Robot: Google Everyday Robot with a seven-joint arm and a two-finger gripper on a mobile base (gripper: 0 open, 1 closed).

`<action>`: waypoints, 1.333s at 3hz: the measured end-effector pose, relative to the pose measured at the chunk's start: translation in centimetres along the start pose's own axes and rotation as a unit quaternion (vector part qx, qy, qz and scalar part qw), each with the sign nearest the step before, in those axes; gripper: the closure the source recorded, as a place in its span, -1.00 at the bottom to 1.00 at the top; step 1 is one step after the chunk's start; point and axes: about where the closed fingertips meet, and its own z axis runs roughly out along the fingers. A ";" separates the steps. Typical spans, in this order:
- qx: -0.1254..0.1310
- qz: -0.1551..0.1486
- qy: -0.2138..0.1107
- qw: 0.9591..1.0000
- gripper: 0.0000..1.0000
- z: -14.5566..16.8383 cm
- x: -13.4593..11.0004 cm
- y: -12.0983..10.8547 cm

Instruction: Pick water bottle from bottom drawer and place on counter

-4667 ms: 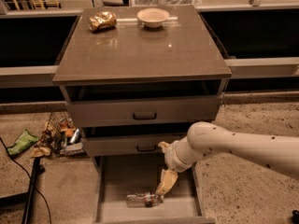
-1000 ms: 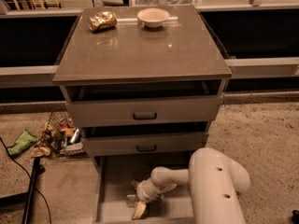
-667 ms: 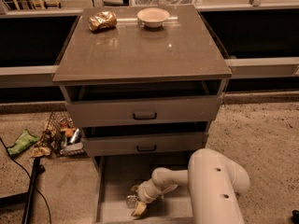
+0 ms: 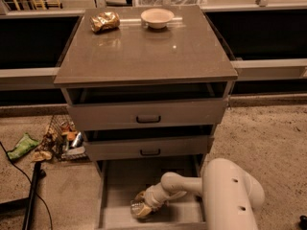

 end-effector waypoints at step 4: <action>0.003 -0.081 -0.082 0.993 1.00 -14.5 -6.0 1.3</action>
Offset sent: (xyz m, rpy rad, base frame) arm 0.0118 -0.0767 0.2123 0.1758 -0.1569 0.1271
